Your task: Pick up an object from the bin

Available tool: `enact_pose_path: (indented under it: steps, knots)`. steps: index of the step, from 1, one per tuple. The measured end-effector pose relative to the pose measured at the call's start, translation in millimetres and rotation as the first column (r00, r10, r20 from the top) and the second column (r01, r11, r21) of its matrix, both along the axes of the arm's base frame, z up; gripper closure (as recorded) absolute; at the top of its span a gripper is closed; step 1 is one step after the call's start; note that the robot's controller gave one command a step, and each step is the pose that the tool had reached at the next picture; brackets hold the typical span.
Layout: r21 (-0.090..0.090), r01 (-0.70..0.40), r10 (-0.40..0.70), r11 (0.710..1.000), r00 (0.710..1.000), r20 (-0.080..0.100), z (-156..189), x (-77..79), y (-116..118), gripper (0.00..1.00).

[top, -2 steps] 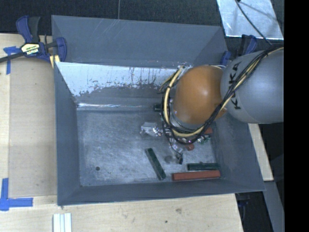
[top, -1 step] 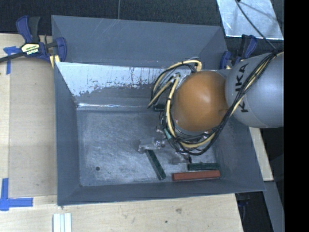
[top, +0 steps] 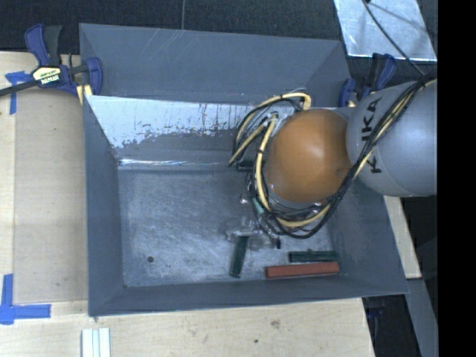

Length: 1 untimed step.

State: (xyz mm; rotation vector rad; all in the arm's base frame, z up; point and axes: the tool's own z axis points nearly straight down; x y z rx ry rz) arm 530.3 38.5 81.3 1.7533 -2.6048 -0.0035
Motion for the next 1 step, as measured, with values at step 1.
enact_pose_path:
  steps: [1]
  knots:
    - [0.0, -0.042, 0.042, 0.999, 0.999, 0.014, 147.6, 0.1, 0.1, 1.0]
